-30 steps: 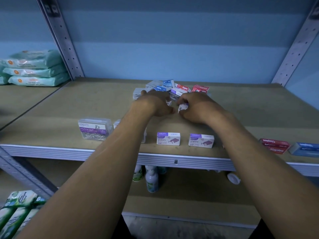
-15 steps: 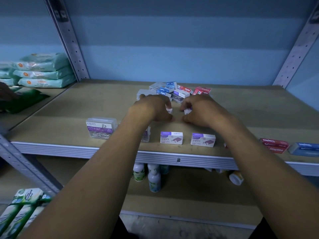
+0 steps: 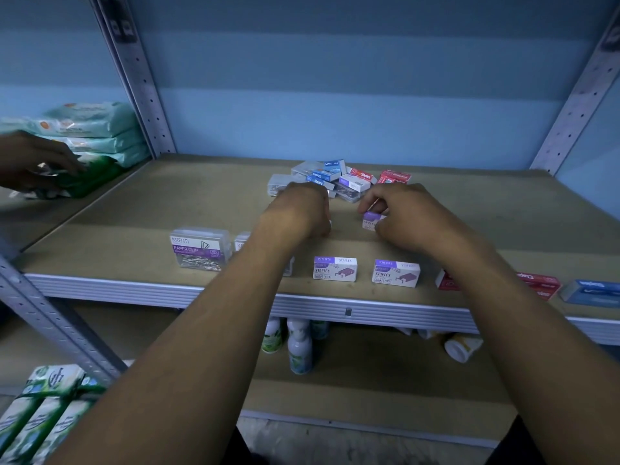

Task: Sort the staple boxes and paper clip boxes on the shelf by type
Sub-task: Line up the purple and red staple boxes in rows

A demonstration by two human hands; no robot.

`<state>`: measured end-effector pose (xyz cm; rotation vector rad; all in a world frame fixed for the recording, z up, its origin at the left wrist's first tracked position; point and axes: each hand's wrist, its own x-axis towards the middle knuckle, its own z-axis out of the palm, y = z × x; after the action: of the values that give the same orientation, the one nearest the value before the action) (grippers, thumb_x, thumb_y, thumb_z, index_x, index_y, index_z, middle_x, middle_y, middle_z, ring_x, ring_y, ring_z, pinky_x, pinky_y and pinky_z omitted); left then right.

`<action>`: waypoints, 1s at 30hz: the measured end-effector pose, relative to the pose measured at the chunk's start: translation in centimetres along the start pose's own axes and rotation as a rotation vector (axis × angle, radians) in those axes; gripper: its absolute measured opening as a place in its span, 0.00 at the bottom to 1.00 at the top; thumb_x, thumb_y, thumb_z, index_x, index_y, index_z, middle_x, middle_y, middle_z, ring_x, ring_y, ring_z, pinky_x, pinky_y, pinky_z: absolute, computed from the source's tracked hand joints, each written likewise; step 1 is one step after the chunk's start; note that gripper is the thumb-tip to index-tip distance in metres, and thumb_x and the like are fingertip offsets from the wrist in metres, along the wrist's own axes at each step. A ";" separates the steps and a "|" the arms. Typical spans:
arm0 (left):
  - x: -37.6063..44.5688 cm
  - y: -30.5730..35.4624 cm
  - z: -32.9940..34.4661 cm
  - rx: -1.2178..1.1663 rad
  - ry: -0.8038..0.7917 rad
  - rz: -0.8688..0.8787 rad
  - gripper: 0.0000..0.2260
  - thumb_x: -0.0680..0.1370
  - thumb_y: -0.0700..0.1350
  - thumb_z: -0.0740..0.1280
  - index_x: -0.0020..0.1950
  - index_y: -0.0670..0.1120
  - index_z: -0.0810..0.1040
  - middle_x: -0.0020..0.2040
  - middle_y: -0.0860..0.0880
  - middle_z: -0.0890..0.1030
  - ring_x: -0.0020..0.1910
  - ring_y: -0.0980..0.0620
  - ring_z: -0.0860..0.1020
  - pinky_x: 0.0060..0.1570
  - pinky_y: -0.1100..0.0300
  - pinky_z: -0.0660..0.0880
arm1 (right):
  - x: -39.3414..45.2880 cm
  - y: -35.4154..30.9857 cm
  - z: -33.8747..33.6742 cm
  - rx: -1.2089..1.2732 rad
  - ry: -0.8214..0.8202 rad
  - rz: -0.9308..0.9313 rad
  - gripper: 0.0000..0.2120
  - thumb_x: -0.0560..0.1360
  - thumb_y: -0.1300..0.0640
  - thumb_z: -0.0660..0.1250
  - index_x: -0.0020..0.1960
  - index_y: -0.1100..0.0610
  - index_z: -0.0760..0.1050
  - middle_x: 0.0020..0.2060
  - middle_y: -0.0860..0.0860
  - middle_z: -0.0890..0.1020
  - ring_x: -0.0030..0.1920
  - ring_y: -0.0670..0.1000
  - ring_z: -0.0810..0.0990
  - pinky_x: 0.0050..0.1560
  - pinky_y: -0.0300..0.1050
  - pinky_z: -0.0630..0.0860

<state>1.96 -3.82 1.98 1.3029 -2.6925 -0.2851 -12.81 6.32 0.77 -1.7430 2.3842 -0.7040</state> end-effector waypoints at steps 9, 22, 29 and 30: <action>0.5 0.1 0.2 -0.060 0.004 -0.053 0.10 0.71 0.47 0.71 0.50 0.45 0.80 0.50 0.48 0.80 0.50 0.48 0.79 0.43 0.59 0.76 | -0.4 0.5 -0.4 0.030 0.006 -0.034 0.15 0.72 0.67 0.69 0.52 0.50 0.83 0.48 0.47 0.82 0.41 0.39 0.76 0.36 0.21 0.67; 0.7 -0.4 0.0 -0.072 0.021 -0.060 0.18 0.71 0.57 0.71 0.53 0.45 0.81 0.50 0.48 0.79 0.47 0.49 0.76 0.39 0.59 0.68 | -0.8 0.6 -0.8 0.062 -0.064 -0.043 0.20 0.72 0.67 0.69 0.58 0.47 0.81 0.45 0.41 0.81 0.43 0.35 0.77 0.37 0.22 0.67; 0.1 -1.4 -0.9 -0.116 0.057 -0.001 0.18 0.74 0.59 0.70 0.51 0.46 0.84 0.52 0.48 0.82 0.53 0.49 0.78 0.45 0.59 0.71 | -0.9 0.8 -1.1 0.108 -0.026 -0.030 0.15 0.75 0.60 0.69 0.57 0.45 0.81 0.44 0.40 0.81 0.41 0.36 0.79 0.35 0.21 0.67; 0.0 -1.8 -1.2 -0.164 0.064 0.019 0.14 0.73 0.56 0.72 0.50 0.47 0.85 0.52 0.49 0.83 0.53 0.51 0.79 0.46 0.60 0.72 | -0.9 0.9 -1.2 0.104 -0.022 -0.029 0.15 0.75 0.60 0.68 0.57 0.45 0.81 0.43 0.39 0.81 0.41 0.36 0.79 0.36 0.21 0.68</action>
<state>3.57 -5.01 2.77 1.2183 -2.5659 -0.4437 -13.68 7.67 1.29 -1.7369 2.2690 -0.7930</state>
